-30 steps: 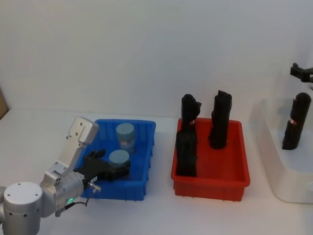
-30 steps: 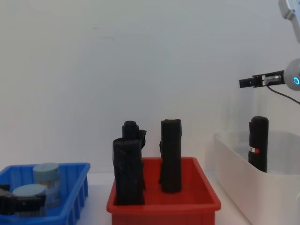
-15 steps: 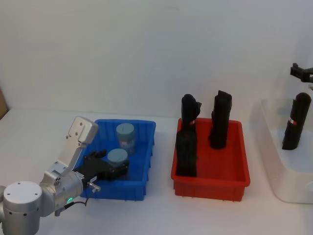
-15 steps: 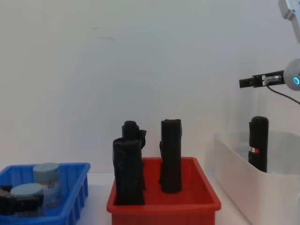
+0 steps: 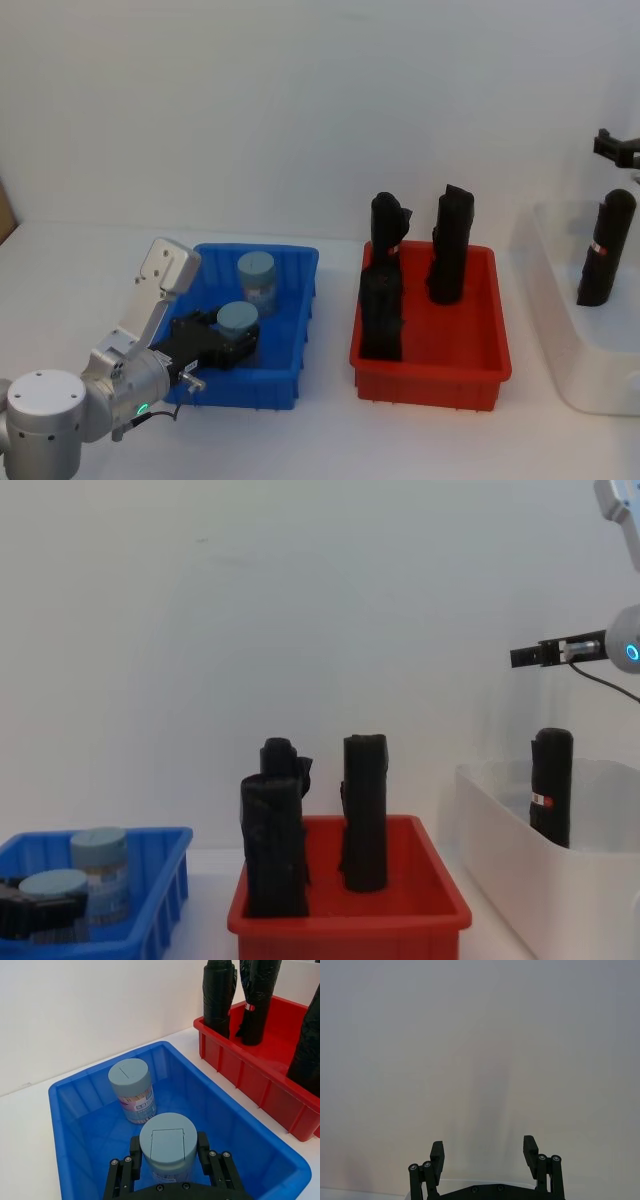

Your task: Pick the cotton swabs from the blue box and place them into the white box.

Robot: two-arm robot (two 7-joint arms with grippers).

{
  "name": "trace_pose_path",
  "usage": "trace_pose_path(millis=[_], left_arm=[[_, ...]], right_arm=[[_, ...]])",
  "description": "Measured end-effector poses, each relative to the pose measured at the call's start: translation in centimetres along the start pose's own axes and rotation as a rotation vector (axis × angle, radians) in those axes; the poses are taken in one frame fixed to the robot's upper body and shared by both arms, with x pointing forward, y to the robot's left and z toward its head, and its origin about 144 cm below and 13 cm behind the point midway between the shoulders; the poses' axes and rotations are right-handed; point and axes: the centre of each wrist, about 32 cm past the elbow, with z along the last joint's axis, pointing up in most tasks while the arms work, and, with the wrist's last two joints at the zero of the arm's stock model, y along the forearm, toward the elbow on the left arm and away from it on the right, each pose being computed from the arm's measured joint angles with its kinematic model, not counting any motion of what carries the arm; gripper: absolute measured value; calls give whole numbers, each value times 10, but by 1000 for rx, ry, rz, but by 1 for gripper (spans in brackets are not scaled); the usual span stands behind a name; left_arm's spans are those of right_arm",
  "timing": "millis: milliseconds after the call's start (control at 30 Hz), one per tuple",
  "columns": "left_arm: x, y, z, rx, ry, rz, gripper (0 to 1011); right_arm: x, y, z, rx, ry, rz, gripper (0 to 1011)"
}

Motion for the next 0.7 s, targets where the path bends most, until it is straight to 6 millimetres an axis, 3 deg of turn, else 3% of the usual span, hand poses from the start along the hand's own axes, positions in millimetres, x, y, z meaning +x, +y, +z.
trace_pose_path(millis=[700], left_arm=[[-10,3,10,-65,-35,45,669]], right_arm=[[0,0,0,0,0,0,1002]])
